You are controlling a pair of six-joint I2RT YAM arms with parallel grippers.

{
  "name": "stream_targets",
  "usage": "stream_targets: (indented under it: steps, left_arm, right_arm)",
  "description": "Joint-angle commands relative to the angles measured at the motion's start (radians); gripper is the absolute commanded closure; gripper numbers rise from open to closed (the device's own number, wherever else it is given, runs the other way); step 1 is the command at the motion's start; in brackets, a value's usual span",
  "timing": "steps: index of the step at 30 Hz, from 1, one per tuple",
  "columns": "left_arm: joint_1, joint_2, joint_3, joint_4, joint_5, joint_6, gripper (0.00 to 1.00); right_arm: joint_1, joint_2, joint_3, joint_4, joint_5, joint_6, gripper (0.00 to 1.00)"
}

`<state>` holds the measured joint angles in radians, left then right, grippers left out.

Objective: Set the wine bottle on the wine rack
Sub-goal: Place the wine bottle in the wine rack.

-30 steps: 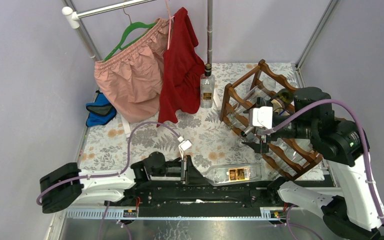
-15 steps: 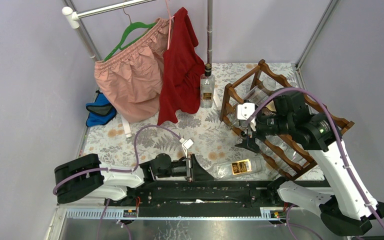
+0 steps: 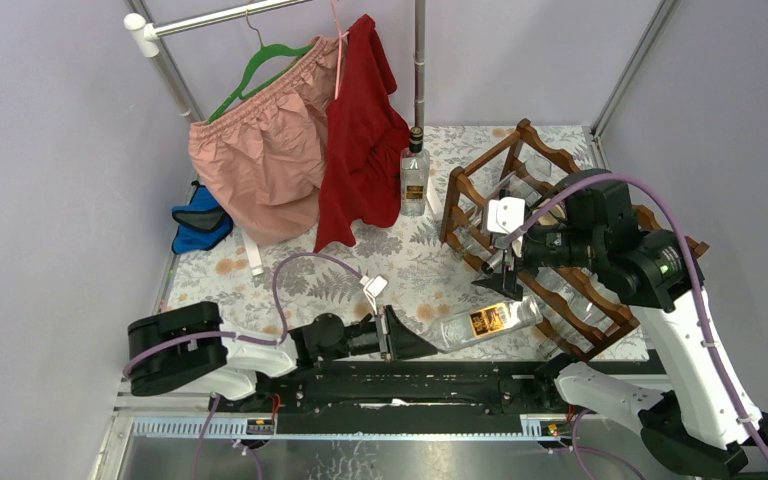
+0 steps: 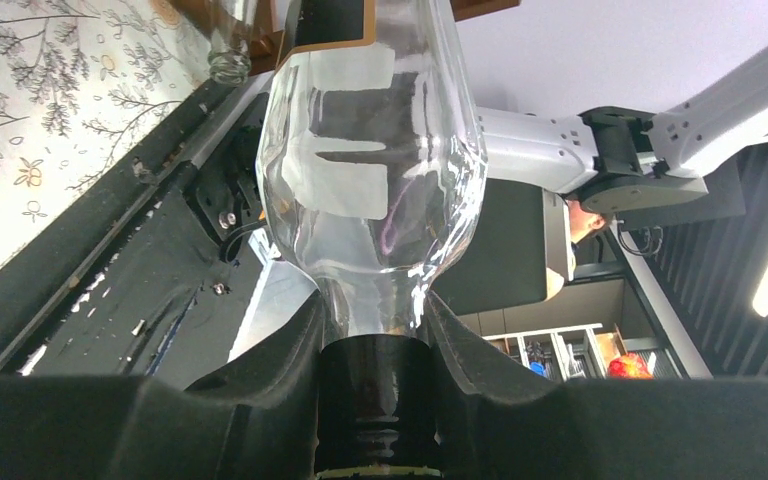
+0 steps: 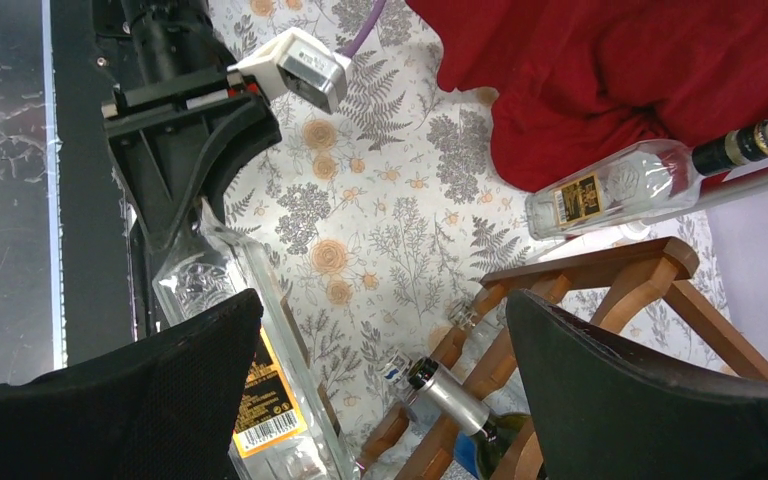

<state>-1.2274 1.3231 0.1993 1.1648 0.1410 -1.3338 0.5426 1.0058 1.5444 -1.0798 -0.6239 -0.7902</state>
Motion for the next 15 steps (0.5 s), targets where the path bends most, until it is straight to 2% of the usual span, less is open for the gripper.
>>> stream_targets:
  steps: [1,8,15]
  left_arm:
    - [-0.013,0.032,0.090,0.346,-0.082,-0.004,1.00]
    - [-0.024,0.115,0.145,0.410,-0.089,-0.005,1.00]
    - [-0.024,0.132,0.168,0.405,-0.101,-0.018,1.00]
  right_arm:
    - [-0.012,-0.002,0.051,0.026,-0.031,0.029,0.00]
    - [-0.019,-0.017,0.027,0.036,-0.021,0.034,0.00]
    - [-0.023,-0.026,0.016,0.043,-0.020,0.037,0.00]
